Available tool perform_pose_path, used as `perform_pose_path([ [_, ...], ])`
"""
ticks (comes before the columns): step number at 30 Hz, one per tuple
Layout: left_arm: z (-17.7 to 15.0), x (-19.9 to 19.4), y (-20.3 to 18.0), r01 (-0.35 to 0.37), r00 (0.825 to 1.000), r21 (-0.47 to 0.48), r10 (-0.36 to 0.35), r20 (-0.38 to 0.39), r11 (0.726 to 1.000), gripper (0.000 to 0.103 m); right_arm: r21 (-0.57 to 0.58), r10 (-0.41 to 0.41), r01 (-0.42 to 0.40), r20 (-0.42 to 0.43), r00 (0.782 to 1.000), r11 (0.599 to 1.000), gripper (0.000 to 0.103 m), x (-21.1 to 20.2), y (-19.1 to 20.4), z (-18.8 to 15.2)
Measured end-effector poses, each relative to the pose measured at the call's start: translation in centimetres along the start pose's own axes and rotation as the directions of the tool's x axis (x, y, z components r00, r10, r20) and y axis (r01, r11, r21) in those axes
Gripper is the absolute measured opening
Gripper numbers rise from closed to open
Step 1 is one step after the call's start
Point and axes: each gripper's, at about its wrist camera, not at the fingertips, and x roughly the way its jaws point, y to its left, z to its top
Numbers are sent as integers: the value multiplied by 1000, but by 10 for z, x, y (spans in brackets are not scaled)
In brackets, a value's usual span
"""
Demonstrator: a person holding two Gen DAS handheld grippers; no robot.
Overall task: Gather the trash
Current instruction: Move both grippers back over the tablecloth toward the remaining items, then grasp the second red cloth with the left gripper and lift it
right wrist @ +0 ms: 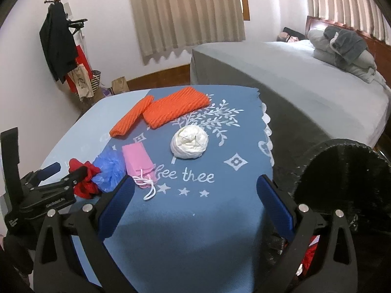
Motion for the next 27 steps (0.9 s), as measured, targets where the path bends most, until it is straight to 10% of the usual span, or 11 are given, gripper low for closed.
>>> perform_pose_path([
  [5,-1,11,4,48,998,-20,-48,-33,999,84,-15,-1,1,-11,1000,1000,97,4,2,-1],
  [10,-3,16,5,124,989,-44,-127,-70,991,38,-15,0,0,-18,1000,1000,97,6,4,-2],
  [15,-3,13,6,137,988,-58,-141,-63,989,17,-25,4,-4,-20,1000,1000,97,7,9,-2],
  [27,1,-18,28,79,997,-37,-79,6,996,15,-61,43,-43,-16,999,997,97,14,36,8],
])
